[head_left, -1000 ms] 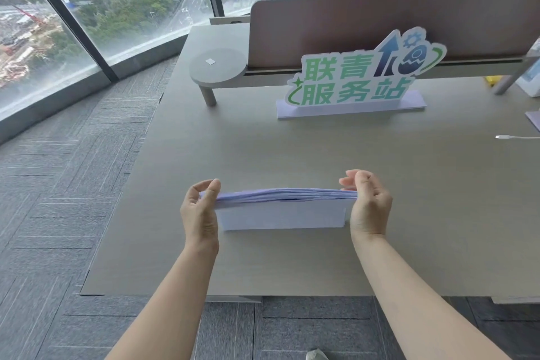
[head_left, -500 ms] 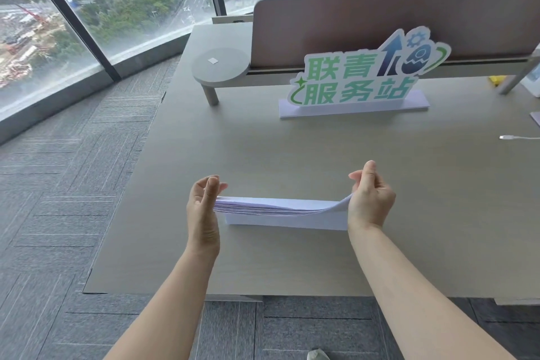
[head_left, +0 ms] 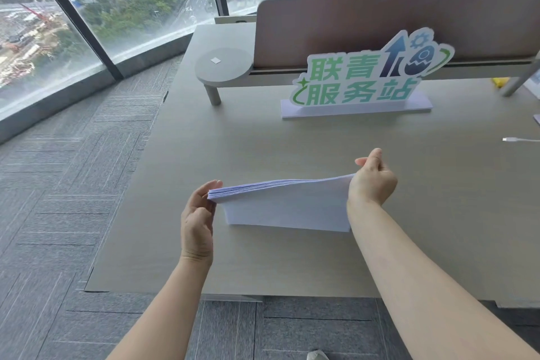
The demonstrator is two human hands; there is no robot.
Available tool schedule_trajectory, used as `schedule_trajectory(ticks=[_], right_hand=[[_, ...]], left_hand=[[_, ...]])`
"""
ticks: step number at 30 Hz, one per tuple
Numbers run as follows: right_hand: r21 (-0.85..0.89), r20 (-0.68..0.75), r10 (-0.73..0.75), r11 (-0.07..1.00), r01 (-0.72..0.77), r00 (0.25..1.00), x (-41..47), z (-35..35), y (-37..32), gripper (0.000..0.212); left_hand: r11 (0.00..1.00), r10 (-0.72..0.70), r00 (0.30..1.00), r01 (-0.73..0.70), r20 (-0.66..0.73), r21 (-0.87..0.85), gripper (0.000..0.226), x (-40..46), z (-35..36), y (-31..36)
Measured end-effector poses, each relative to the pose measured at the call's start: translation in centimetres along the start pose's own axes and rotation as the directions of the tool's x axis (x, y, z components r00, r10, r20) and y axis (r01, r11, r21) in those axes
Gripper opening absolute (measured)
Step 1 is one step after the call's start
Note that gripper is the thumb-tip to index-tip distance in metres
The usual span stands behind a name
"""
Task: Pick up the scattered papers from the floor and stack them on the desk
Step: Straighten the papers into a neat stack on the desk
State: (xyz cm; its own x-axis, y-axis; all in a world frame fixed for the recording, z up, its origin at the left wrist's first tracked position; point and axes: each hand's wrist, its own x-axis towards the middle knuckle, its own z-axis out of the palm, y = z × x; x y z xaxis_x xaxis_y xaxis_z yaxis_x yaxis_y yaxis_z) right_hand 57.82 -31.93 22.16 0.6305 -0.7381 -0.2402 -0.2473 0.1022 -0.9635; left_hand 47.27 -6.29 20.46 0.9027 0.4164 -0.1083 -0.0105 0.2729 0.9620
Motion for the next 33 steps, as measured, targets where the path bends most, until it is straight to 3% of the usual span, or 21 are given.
schedule_trajectory(ticks=[3, 7, 12, 16, 18, 25, 29, 33], right_hand=[[-0.002, 0.007, 0.001, 1.000, -0.001, 1.000, -0.1, 0.0, 0.0, 0.051], [0.059, 0.117, -0.044, 0.998, 0.037, 0.992, -0.5, -0.3, 0.3, 0.050], [0.205, 0.401, -0.220, 0.968, 0.147, 0.889, -0.3, -2.6, 1.8, 0.048], [0.198, 0.574, -0.279, 0.960, 0.200, 0.770, -0.2, -4.0, 3.6, 0.082], [0.163, 0.612, -0.266, 0.964, 0.210, 0.744, -0.1, -4.4, 4.3, 0.087], [0.115, 0.723, -0.244, 0.965, 0.235, 0.646, 0.7, -5.5, 4.9, 0.055], [-0.009, 0.682, -0.193, 0.962, 0.273, 0.705, 0.4, -5.3, 4.8, 0.029], [0.016, 0.622, -0.213, 0.966, 0.260, 0.753, -0.5, -4.5, 4.1, 0.019]], left_hand=[[0.973, -0.006, 1.000, 0.004, 0.009, 0.230, 0.051, -0.1, 0.3, -0.5], [0.930, 0.022, 0.999, -0.030, 0.025, 0.366, 0.021, 0.5, 0.8, -0.9], [0.959, -0.013, 1.000, 0.016, -0.012, 0.284, 0.022, 1.2, 0.9, -0.6], [0.971, -0.075, 0.997, 0.076, -0.017, 0.226, 0.017, 1.5, 0.9, -0.6], [0.972, -0.098, 0.995, 0.098, -0.011, 0.213, 0.013, 1.5, 0.8, -0.6], [0.976, -0.108, 0.994, 0.103, 0.016, 0.191, 0.017, 1.8, 0.0, -0.3], [0.979, -0.100, 0.995, 0.093, 0.028, 0.184, 0.022, 1.9, 0.1, -0.4], [0.983, -0.097, 0.995, 0.093, 0.018, 0.158, 0.024, 2.1, 0.9, -0.3]])
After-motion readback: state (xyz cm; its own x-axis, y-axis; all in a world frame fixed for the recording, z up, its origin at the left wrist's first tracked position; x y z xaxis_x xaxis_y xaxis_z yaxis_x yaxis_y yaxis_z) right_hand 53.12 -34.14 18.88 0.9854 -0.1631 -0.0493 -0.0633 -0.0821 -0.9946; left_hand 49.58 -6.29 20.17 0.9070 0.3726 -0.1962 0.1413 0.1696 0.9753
